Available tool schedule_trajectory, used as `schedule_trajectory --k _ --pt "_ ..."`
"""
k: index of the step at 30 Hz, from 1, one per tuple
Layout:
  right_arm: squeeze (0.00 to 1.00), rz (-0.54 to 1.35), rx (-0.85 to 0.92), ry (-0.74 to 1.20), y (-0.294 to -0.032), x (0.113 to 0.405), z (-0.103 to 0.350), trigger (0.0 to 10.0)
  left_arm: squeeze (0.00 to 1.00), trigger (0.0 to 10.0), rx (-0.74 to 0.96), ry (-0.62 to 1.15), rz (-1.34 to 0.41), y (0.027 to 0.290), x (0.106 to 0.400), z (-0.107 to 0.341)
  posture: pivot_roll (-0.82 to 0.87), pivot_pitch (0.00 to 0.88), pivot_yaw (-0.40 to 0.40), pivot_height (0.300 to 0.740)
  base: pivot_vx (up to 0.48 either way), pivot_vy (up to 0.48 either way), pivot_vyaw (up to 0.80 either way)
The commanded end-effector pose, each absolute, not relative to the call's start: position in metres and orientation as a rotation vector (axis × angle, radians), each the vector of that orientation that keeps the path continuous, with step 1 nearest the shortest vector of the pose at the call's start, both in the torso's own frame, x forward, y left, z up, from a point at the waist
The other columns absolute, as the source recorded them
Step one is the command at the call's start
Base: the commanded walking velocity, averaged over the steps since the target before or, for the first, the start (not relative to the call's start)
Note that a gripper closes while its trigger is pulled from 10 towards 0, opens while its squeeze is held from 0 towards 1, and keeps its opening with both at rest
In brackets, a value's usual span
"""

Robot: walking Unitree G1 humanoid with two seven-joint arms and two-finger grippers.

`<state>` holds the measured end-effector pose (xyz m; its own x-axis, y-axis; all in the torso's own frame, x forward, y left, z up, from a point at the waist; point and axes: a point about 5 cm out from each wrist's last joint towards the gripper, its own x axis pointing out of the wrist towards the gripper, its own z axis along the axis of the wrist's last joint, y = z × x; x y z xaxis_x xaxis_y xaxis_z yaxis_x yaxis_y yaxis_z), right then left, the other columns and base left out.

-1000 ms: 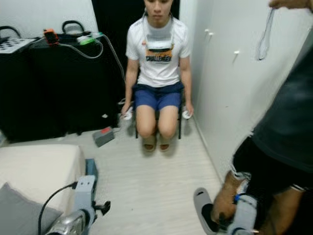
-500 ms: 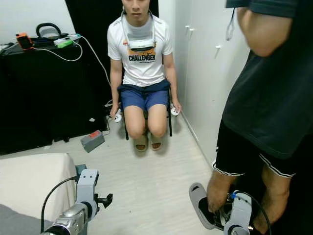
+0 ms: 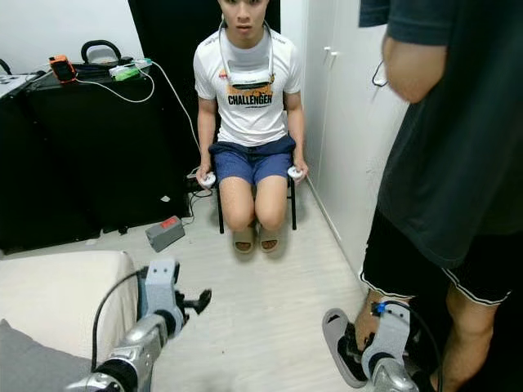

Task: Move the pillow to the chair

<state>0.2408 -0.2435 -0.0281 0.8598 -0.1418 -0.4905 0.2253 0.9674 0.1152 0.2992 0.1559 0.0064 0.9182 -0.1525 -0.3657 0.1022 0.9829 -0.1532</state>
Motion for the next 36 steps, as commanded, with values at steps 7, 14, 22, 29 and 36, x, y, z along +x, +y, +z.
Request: schedule_trajectory --k 7,14,22,29,36 --pt "0.00 -0.062 0.050 0.153 -0.235 0.262 0.017 10.0 0.00 10.0 -0.037 0.140 -0.239 0.158 0.308 0.039 -0.02 0.061 0.038 0.740 0.000 0.000 0.00" --pt "0.00 -0.025 -0.222 -0.074 -0.233 0.238 0.060 10.0 0.00 10.0 -0.024 -0.082 -0.298 0.145 0.295 0.084 -0.02 0.082 0.047 0.740 0.000 0.000 0.00" --pt "0.00 -0.034 -0.102 -0.137 -0.239 0.215 0.087 10.0 0.00 10.0 0.007 -0.140 -0.377 0.128 0.276 0.105 -0.03 0.095 0.064 0.740 0.000 0.000 0.00" --pt "0.00 0.058 -0.018 -0.088 -0.198 0.199 0.083 10.0 0.00 10.0 0.045 -0.106 -0.375 0.125 0.267 0.109 -0.02 0.098 0.074 0.740 0.000 0.000 0.00" --pt "0.00 0.051 0.004 -0.065 -0.194 0.201 0.079 10.0 0.00 10.0 0.046 -0.092 -0.357 0.123 0.265 0.111 0.00 0.092 0.090 0.740 0.000 0.000 0.00"
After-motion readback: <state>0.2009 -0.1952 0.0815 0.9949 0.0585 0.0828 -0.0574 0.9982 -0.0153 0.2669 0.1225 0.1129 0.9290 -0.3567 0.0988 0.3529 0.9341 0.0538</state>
